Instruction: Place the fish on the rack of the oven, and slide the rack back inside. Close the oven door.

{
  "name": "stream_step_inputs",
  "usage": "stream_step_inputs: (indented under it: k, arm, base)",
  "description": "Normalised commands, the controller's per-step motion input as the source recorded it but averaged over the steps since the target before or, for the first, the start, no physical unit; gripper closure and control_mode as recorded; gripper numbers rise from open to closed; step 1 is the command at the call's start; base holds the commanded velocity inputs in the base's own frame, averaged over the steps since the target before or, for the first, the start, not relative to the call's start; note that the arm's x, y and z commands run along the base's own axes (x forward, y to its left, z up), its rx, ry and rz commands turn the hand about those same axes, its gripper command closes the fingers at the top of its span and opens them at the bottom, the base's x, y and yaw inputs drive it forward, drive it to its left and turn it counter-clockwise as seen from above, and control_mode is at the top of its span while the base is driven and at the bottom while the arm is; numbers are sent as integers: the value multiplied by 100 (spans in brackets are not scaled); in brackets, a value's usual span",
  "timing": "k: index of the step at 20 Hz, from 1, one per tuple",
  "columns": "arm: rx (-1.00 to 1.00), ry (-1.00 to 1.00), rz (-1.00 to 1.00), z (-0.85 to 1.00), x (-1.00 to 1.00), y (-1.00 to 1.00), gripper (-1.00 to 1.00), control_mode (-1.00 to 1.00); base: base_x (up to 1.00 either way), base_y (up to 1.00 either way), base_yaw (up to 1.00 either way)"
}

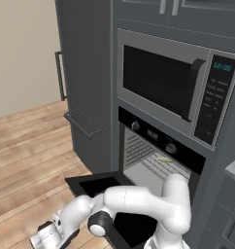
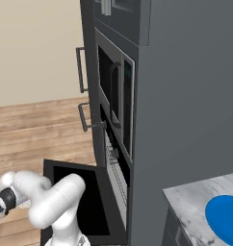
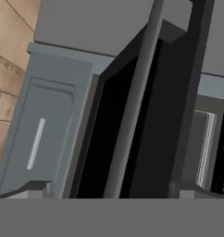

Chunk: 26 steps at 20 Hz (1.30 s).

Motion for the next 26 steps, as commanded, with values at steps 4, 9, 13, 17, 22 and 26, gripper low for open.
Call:
stream_step_inputs:
  k: [4, 9, 13, 17, 22, 26]
  arm:
    - [-16, -16, -2, -41, 22, -1, -100, -100]
    - [-16, -10, -8, -26, 27, 0, -100, -100]
    - [-19, -11, -15, -18, 34, 0, -100, -100]
    - [-25, -14, -22, -11, 30, 0, -100, -100]
    - [-30, -21, -28, -3, 11, 0, -100, -100]
    - [-37, -31, -35, 0, 0, -6, -100, -100]
  base:
    - [0, 0, 0]
    - [0, 0, 0]
    - [0, 0, 0]
    - [0, 0, 0]
    - [0, 0, 0]
    - [0, 0, 0]
